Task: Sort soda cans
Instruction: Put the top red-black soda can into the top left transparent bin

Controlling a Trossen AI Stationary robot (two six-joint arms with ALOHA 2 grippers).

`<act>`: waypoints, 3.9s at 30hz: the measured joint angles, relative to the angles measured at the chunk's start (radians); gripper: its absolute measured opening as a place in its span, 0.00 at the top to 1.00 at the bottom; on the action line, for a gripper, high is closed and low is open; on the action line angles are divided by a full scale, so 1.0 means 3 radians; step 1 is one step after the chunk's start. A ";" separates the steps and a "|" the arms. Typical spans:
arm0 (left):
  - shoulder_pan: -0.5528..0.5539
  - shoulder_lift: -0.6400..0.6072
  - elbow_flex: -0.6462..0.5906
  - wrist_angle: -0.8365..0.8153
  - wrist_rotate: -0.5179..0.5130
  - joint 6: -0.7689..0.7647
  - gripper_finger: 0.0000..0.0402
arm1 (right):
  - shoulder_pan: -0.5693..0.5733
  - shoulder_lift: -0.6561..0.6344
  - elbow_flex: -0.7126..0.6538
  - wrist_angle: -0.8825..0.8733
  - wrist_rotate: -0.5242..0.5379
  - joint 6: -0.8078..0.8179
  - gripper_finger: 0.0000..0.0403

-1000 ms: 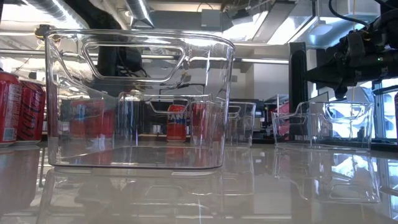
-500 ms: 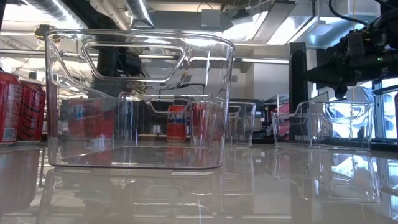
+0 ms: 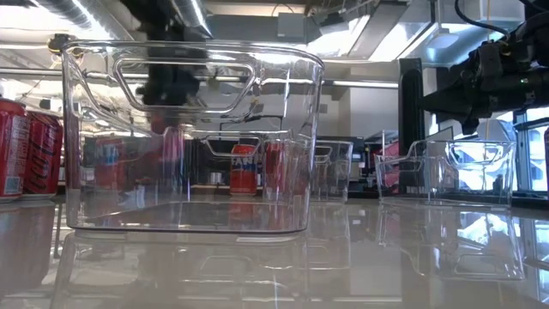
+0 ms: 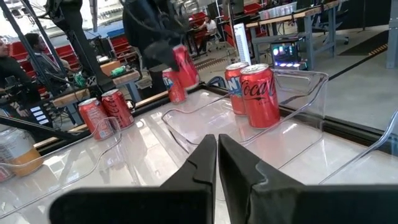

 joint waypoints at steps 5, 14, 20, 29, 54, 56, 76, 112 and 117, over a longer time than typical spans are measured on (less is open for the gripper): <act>-0.0389 -0.0113 0.0335 -0.0027 0.0000 -0.0013 0.24 | 0.0001 0.0000 -0.0001 0.0378 -0.0052 0.0017 0.95; -0.1094 -0.0118 0.0632 0.0448 0.0256 -0.0052 0.23 | 0.0001 0.0014 0.0203 0.0940 -0.0188 0.0063 0.95; -0.1328 -0.0115 0.0632 0.0887 0.0533 -0.0049 0.23 | 0.0001 0.0177 0.0267 0.1013 -0.0186 0.0054 0.95; -0.1551 0.0036 0.0632 0.1402 0.0657 -0.0094 0.23 | 0.0001 0.1024 0.0532 0.1280 -0.0197 -0.0083 0.95; -0.1627 0.0761 0.1344 0.1843 0.1236 -0.0088 0.23 | -0.0001 0.2970 0.1844 0.1251 -0.0171 -0.0375 0.95; -0.1628 0.0761 0.1369 0.1799 0.1238 -0.0088 0.23 | -0.0001 0.3006 0.1849 0.1253 -0.0171 -0.0375 0.95; -0.1632 0.0749 0.1384 0.2192 0.1163 -0.0062 0.23 | 0.0107 0.3518 0.1849 0.1184 -0.0258 -0.0373 0.95; -0.1315 0.2079 0.1377 0.2822 -0.0210 -0.0440 0.23 | 0.0111 0.2576 0.1849 -0.0133 0.0489 -0.0605 0.95; -0.1292 0.2150 0.1378 0.2881 -0.0272 -0.0519 0.23 | 0.0111 0.2576 0.1849 -0.0133 0.0488 -0.0604 0.95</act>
